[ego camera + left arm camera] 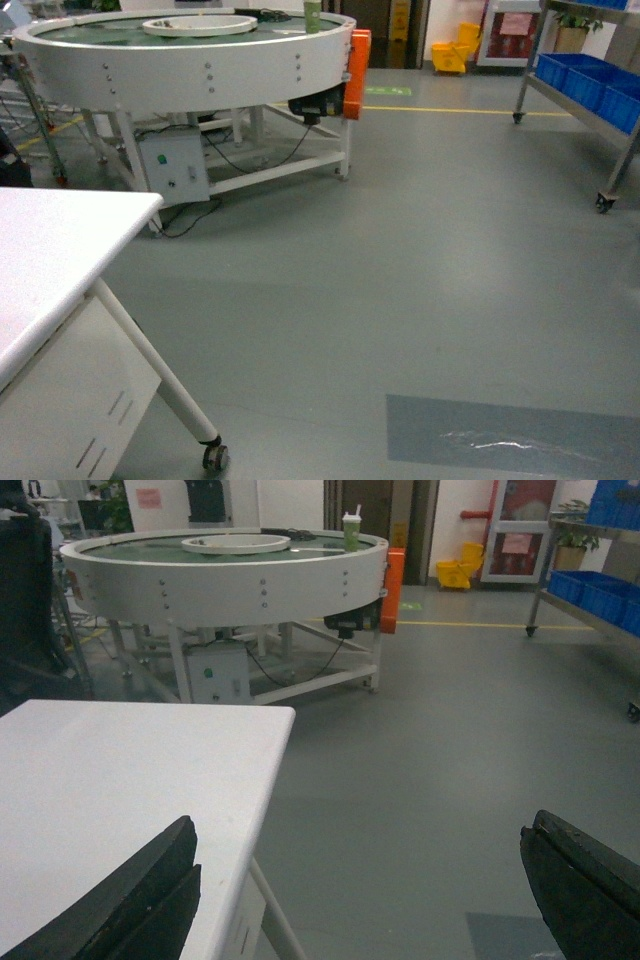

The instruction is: Pick red block from blue box to shelf

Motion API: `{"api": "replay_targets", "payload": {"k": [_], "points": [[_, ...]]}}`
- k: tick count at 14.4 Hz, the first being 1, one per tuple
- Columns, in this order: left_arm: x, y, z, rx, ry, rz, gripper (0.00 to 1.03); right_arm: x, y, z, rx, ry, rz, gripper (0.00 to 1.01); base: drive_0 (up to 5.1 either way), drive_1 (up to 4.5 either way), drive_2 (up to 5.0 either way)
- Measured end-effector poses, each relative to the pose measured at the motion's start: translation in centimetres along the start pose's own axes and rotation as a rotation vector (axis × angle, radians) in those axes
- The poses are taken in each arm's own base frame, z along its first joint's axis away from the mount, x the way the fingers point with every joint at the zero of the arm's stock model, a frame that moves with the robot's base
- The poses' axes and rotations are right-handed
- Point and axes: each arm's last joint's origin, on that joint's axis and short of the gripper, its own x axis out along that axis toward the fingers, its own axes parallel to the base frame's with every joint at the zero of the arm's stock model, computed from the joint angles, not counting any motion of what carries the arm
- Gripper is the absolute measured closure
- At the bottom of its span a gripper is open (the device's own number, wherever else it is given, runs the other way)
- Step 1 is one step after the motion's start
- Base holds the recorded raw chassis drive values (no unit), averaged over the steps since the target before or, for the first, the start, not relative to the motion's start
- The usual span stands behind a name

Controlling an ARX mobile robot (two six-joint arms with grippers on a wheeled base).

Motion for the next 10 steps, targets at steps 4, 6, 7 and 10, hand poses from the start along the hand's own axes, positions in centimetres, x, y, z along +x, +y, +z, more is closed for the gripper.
{"api": "replay_targets", "payload": {"k": [4, 6, 7, 10], "points": [[0.00, 0.00, 0.00, 0.000, 0.000, 0.000, 0.05, 0.00, 0.00, 0.00, 0.000, 0.000, 0.000, 0.73, -1.5, -1.51, -1.5], [0.00, 0.00, 0.00, 0.000, 0.000, 0.000, 0.05, 0.00, 0.00, 0.00, 0.000, 0.000, 0.000, 0.73, -1.4, -1.44, -1.4], [0.00, 0.00, 0.00, 0.000, 0.000, 0.000, 0.05, 0.00, 0.00, 0.00, 0.000, 0.000, 0.000, 0.73, -0.9, -0.87, -0.9], [0.00, -0.02, 0.00, 0.000, 0.000, -0.003, 0.05, 0.00, 0.00, -0.01, 0.000, 0.001, 0.000, 0.73, 0.0, 1.96, -2.0]]}}
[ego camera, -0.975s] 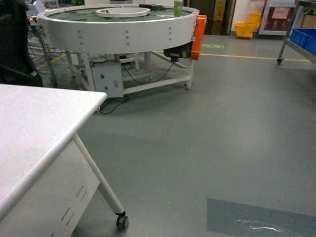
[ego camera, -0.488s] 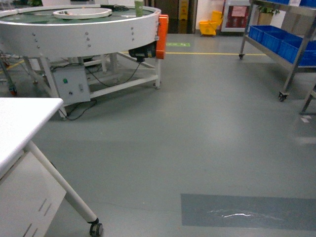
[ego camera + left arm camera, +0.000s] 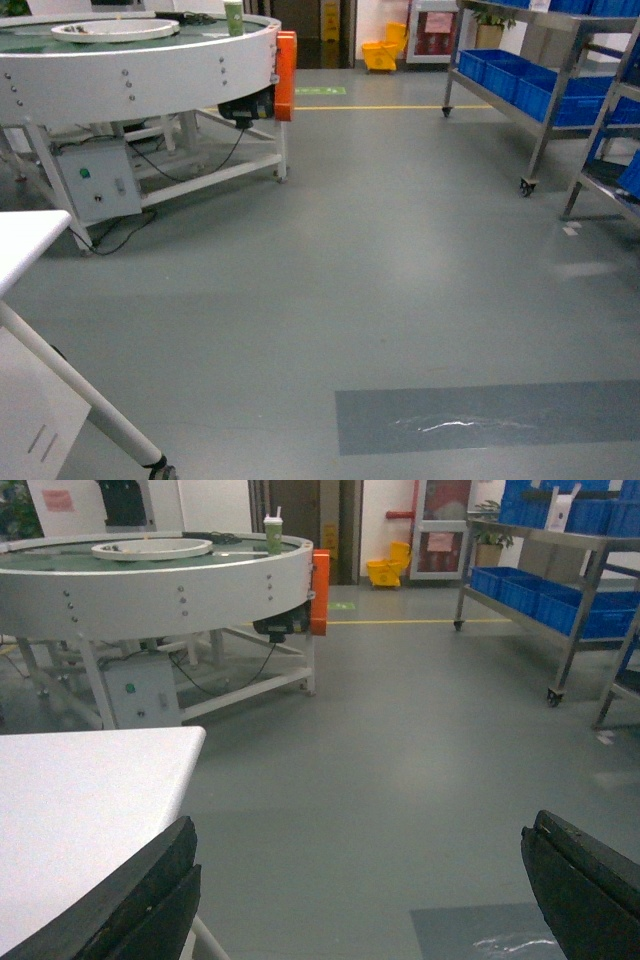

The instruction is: Pick red block from blue box to shelf

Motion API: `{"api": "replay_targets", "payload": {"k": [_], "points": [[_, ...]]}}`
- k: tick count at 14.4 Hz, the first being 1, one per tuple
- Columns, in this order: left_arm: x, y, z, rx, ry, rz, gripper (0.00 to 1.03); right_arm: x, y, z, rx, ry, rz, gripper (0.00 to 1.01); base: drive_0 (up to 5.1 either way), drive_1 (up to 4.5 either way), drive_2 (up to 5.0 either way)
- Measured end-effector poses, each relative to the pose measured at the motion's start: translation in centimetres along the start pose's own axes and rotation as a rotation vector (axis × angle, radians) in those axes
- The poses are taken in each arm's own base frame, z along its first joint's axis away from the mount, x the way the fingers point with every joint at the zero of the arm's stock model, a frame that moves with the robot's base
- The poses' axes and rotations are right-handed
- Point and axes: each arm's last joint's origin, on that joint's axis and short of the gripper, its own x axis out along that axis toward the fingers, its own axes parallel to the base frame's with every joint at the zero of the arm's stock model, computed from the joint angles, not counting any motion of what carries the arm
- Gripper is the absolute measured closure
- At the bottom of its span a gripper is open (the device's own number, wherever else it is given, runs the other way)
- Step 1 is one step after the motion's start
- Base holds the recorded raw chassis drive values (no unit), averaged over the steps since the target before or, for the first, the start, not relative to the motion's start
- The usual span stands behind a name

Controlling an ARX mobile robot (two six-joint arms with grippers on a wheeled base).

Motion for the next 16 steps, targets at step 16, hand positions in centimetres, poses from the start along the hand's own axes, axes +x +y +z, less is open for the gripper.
{"api": "replay_targets", "payload": {"k": [16], "points": [[0.00, 0.01, 0.00, 0.000, 0.000, 0.002, 0.05, 0.00, 0.00, 0.01, 0.000, -0.001, 0.000, 0.73, 0.0, 4.25, -4.2]]}}
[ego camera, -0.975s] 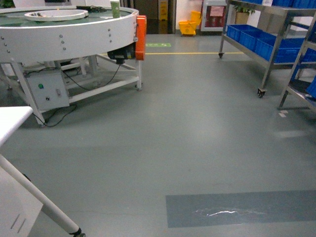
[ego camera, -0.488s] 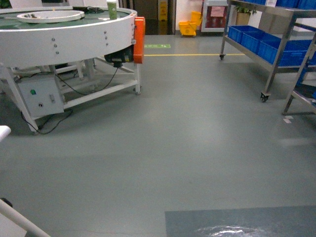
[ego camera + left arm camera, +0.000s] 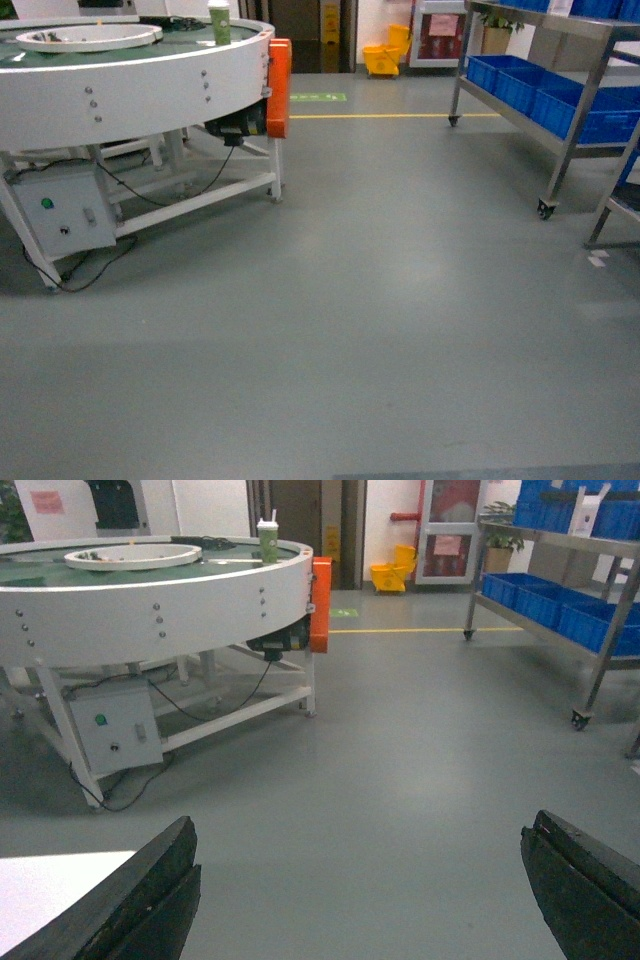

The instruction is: Pick red block from blue box to shelf

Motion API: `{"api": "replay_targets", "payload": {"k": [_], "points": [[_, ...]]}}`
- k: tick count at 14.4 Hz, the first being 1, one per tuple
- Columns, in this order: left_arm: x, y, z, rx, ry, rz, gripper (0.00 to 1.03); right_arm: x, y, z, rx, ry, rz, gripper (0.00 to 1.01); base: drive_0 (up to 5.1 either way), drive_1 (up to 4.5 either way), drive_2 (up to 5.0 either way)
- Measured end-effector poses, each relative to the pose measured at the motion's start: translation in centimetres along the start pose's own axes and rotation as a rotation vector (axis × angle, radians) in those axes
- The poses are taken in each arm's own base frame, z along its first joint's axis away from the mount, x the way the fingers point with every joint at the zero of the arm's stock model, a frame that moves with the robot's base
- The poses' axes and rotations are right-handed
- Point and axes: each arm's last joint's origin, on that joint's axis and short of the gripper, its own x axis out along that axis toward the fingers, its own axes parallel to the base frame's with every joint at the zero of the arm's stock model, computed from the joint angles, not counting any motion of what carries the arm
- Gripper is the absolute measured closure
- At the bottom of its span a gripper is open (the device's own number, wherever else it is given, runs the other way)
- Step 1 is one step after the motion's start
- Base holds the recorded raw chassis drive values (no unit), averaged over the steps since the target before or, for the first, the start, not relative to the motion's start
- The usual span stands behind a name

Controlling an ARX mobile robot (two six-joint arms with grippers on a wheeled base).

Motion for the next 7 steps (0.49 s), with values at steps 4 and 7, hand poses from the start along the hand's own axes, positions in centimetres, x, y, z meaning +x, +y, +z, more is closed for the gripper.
{"api": "replay_targets", "payload": {"k": [4, 7], "points": [[0.00, 0.00, 0.00, 0.000, 0.000, 0.000, 0.05, 0.00, 0.00, -0.01, 0.000, 0.001, 0.000, 0.73, 0.0, 4.15, -4.2], [0.00, 0.00, 0.01, 0.000, -0.001, 0.000, 0.05, 0.00, 0.00, -0.01, 0.000, 0.001, 0.000, 0.73, 0.0, 4.24, -4.2]]}}
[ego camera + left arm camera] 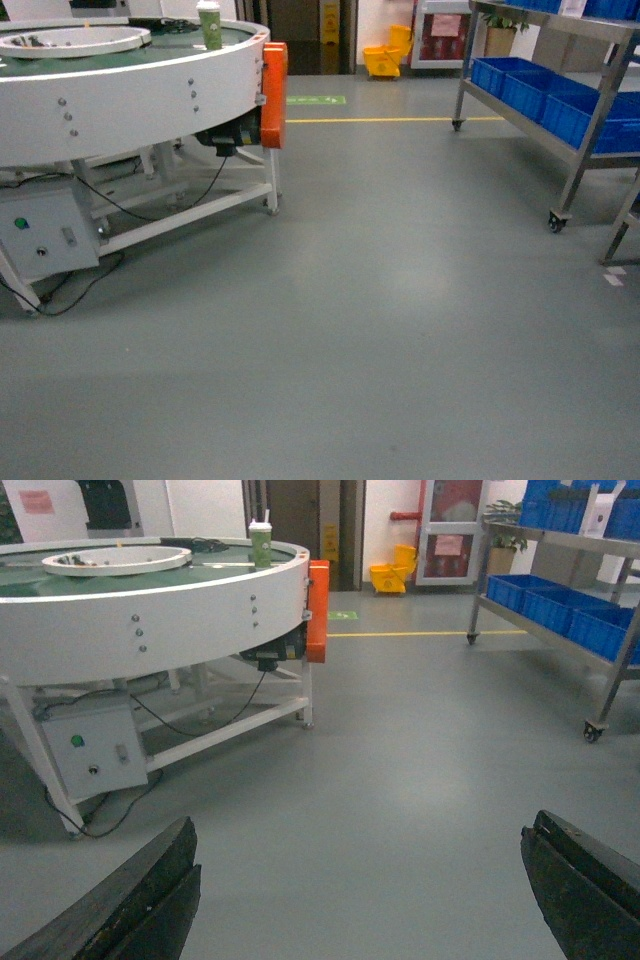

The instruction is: Pick red block from blue box to shelf

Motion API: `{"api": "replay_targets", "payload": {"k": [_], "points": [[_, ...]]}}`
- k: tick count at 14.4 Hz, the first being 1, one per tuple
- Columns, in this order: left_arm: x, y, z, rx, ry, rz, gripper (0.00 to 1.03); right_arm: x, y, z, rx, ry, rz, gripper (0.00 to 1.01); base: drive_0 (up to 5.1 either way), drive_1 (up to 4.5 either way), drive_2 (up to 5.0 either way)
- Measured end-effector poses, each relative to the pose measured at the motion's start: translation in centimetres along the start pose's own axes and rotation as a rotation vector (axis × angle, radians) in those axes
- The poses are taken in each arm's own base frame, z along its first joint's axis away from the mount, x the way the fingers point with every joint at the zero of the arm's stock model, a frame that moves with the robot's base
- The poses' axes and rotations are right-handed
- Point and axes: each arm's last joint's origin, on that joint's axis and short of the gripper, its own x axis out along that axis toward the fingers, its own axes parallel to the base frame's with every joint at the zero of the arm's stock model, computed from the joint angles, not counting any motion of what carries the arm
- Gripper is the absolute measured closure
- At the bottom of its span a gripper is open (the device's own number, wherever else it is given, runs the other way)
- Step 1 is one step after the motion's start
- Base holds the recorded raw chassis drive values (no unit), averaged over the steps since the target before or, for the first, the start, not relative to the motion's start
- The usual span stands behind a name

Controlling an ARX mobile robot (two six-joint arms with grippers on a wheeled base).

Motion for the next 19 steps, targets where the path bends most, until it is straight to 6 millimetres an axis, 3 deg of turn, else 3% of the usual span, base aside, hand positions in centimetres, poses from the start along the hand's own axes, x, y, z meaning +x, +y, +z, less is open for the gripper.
{"api": "replay_targets", "payload": {"k": [19], "points": [[0.00, 0.00, 0.01, 0.000, -0.001, 0.000, 0.05, 0.00, 0.00, 0.01, 0.000, -0.001, 0.000, 0.73, 0.0, 4.24, -4.2]]}}
